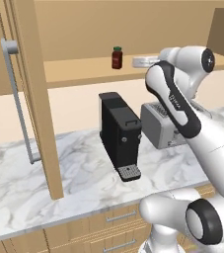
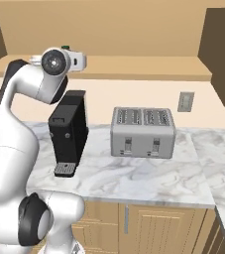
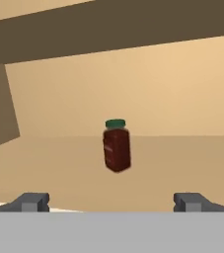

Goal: Collect the paprika, mayonnaise, and shaker from the cabinet and place them next to the stove.

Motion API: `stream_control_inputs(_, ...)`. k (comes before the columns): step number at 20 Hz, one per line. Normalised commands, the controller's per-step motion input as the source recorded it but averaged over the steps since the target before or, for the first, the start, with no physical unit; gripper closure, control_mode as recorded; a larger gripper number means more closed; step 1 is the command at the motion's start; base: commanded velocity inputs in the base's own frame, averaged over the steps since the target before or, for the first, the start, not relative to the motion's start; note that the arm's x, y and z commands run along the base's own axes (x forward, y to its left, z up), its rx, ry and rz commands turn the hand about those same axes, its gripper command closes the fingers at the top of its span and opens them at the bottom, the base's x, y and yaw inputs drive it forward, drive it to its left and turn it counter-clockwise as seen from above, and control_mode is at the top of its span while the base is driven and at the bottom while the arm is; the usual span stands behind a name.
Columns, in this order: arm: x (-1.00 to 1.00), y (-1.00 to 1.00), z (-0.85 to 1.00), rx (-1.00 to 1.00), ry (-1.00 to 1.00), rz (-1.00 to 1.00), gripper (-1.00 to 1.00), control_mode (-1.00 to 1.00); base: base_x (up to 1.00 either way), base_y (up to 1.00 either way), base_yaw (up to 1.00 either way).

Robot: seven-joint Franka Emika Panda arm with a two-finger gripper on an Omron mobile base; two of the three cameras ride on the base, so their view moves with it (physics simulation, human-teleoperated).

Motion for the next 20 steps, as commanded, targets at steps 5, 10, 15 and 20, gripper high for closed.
stream_control_inputs(5, 0.35, 0.02, 0.08, -0.01, 0.02, -0.03, -1.0, -1.0, 0.0, 0.0, 0.0)
stream_control_inputs(10, 0.38, 0.0, 0.02, -0.04, 0.01, 0.0, -1.0, -1.0, 0.0, 0.0, 0.0)
stream_control_inputs(15, 0.32, 0.0, 0.0, -0.01, 0.0, 0.0, -1.0, -1.0, 0.0, 0.0, 0.0)
stream_control_inputs(20, 0.21, 0.0, 0.0, 0.0, 0.0, 0.08, -1.0, -1.0, 0.0, 0.0, 0.0)
